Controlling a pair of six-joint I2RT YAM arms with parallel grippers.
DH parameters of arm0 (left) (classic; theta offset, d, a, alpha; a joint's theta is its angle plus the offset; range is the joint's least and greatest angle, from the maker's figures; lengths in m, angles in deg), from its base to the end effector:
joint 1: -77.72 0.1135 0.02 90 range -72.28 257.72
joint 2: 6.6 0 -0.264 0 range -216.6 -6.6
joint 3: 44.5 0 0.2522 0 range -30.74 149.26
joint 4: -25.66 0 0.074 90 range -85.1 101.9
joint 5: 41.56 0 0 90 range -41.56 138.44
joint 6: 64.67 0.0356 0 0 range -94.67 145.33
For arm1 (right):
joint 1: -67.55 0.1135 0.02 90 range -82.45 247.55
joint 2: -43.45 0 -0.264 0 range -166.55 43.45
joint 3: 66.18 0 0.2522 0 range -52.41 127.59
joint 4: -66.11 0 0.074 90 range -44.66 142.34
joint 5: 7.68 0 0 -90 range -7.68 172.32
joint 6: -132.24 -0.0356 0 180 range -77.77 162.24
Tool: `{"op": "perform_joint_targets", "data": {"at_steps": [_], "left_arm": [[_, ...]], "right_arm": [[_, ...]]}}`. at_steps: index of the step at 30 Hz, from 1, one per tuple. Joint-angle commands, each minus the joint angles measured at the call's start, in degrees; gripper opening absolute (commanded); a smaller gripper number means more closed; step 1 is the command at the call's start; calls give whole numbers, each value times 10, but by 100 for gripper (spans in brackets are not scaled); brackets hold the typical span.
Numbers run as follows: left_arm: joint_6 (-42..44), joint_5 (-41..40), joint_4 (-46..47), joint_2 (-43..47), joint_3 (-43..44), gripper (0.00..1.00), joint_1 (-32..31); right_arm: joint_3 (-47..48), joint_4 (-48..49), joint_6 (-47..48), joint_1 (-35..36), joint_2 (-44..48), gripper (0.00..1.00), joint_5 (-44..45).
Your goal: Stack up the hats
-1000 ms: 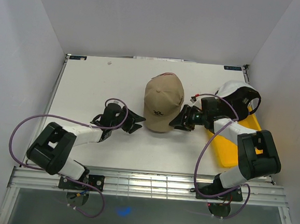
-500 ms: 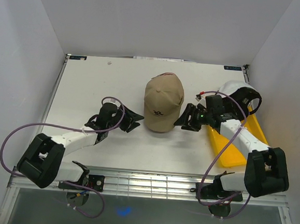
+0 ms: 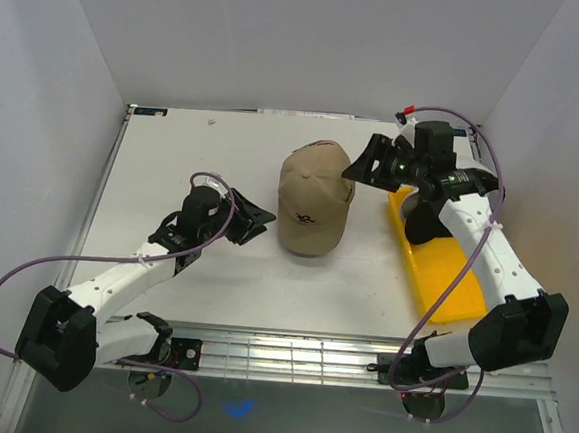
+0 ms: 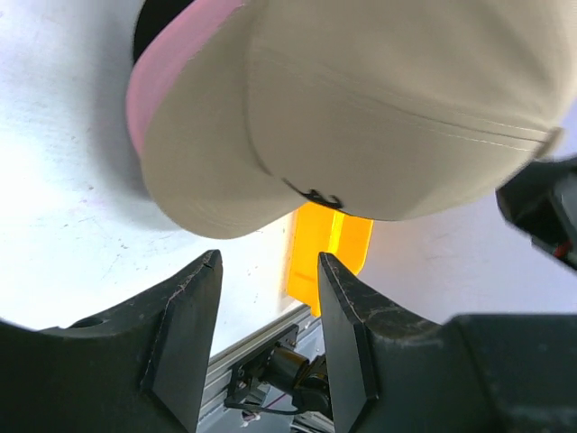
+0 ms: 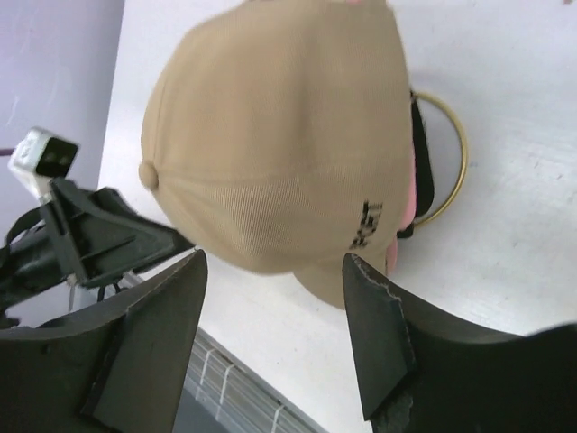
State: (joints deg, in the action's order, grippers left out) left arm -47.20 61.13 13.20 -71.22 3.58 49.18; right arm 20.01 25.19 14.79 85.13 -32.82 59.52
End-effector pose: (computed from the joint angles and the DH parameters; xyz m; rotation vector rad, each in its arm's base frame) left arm 0.2104 -0.1233 0.2275 -0.7327 2.2224 -1.2269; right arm 0.2793 0.1030 0.3584 -0.0602 2.1919 0.8778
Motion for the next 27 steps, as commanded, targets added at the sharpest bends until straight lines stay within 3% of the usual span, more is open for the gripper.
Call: {"op": "perform_joint_targets", "data": {"at_steps": [1,6,14,21,27], "left_arm": [[60,-24,-74,27,68,56,-5],[112,-41,-134,7,156,57,-14],[158,-68,-169,-60,277,57,-32],[187,-102,-194,-151,379,57,-42],[198,-118,-205,-196,411,56,-57]], "right_arm": [[93,-20,35,7,-70,69,47],[180,-20,56,7,-162,77,80],[295,-39,58,9,-262,77,87],[238,-9,53,14,-270,53,84],[194,10,56,23,-281,34,83]]}}
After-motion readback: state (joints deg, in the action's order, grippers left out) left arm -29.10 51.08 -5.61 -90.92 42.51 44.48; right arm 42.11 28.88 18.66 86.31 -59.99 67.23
